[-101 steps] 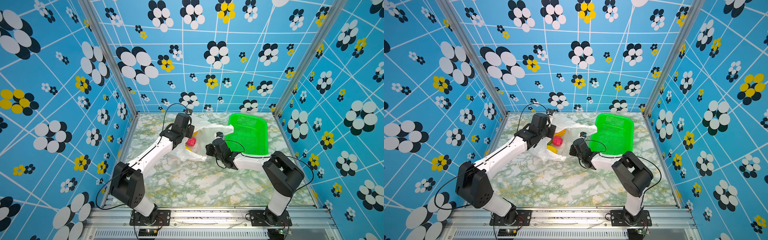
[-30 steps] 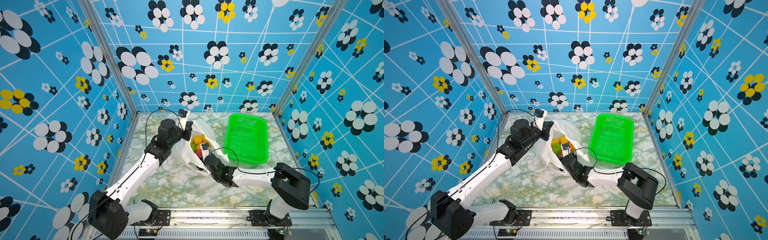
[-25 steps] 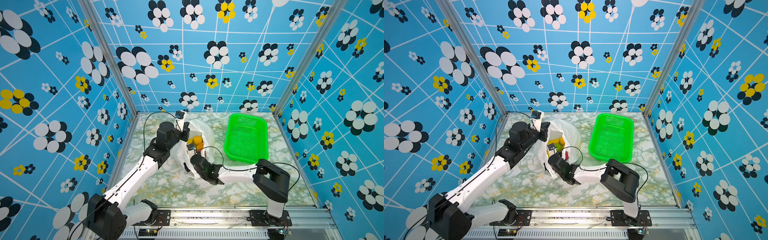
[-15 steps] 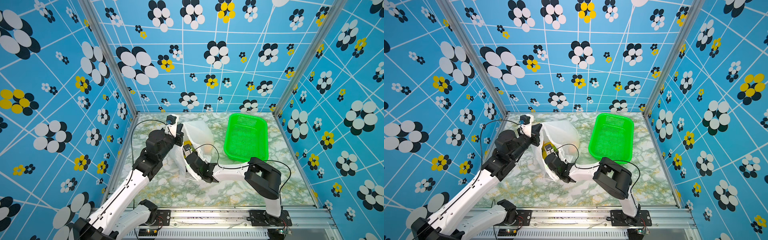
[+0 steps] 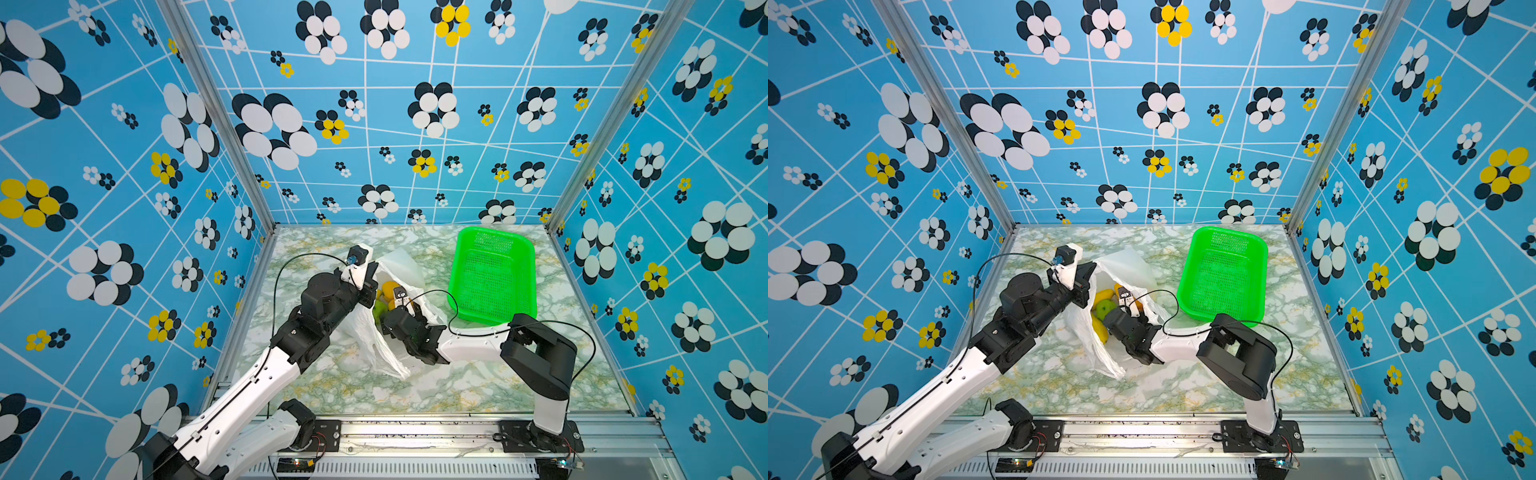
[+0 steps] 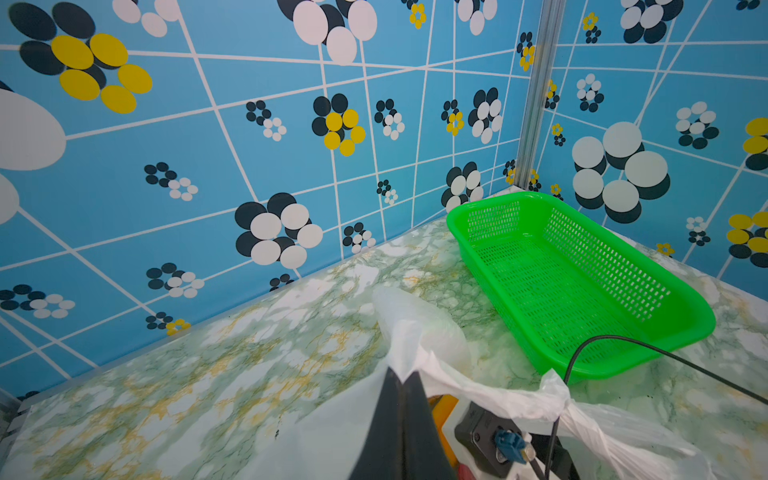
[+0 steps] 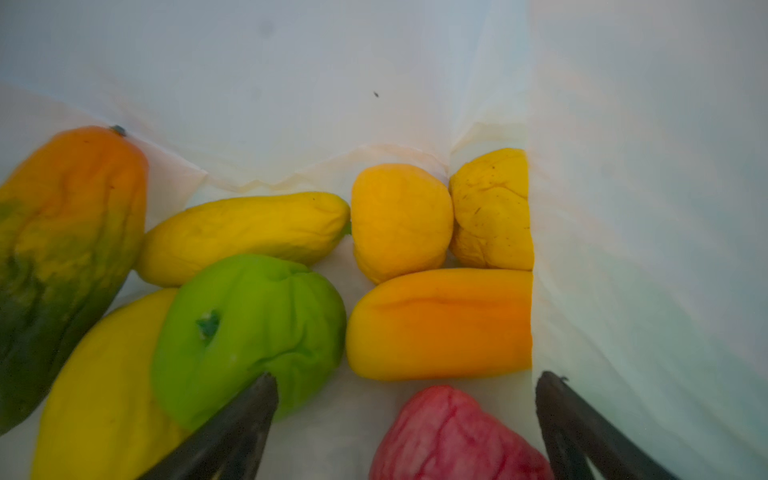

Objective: Untie the knot of the plastic bag and take out the fruit
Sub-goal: 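Close the right gripper on the pink fruit inside the bag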

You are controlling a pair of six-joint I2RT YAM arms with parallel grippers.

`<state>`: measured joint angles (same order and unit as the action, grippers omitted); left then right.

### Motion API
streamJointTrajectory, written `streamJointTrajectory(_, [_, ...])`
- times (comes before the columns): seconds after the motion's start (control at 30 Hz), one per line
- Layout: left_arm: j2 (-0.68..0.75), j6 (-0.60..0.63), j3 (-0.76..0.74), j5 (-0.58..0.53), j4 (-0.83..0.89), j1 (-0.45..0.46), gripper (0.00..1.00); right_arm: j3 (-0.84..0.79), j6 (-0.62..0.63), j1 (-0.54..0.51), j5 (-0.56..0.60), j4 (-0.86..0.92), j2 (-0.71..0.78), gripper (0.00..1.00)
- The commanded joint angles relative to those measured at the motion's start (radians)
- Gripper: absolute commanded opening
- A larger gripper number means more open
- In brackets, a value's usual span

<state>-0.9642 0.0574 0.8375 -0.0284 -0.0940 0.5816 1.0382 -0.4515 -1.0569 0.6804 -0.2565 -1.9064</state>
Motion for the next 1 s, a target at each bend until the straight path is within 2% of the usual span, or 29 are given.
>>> streamJointTrajectory(0.0, [-0.037, 0.022, -0.003, 0.035, -0.038, 0.008, 0.00, -0.024, -0.087, -0.005, 0.036, 0.053, -0.008, 0.99])
streamJointTrajectory(0.23, [-0.077, 0.013, 0.012, 0.024, -0.039, 0.012, 0.00, -0.067, -0.181, -0.014, 0.016, 0.157, 0.040, 0.99])
streamJointTrajectory(0.33, [-0.080, 0.013, -0.008, 0.026, -0.061, 0.012, 0.00, -0.125, -0.177, -0.022, 0.003, 0.129, 0.072, 0.98])
streamJointTrajectory(0.43, [-0.062, 0.011, -0.030, 0.029, -0.082, 0.012, 0.00, -0.179, -0.123, -0.022, -0.010, 0.024, 0.083, 0.90])
streamJointTrajectory(0.57, [-0.049, 0.013, -0.032, 0.041, -0.077, 0.012, 0.00, -0.135, -0.035, -0.025, -0.164, 0.023, 0.075, 0.69])
streamJointTrajectory(0.63, [-0.044, 0.018, -0.042, 0.044, -0.078, 0.012, 0.00, -0.139, 0.003, -0.036, -0.191, -0.004, 0.087, 0.65])
streamJointTrajectory(0.8, [-0.038, 0.030, -0.049, 0.025, -0.079, 0.012, 0.00, -0.165, 0.042, -0.046, -0.171, -0.024, 0.164, 0.56])
streamJointTrajectory(0.9, [-0.041, 0.031, -0.044, 0.028, -0.078, 0.013, 0.00, -0.158, 0.026, -0.046, -0.122, 0.011, 0.182, 0.58])
streamJointTrajectory(0.93, [-0.041, 0.032, -0.045, 0.029, -0.077, 0.012, 0.00, -0.154, 0.019, -0.046, -0.111, 0.021, 0.177, 0.62])
streamJointTrajectory(0.97, [-0.041, 0.032, -0.049, 0.031, -0.079, 0.012, 0.00, -0.148, 0.008, -0.045, -0.100, 0.030, 0.167, 0.71])
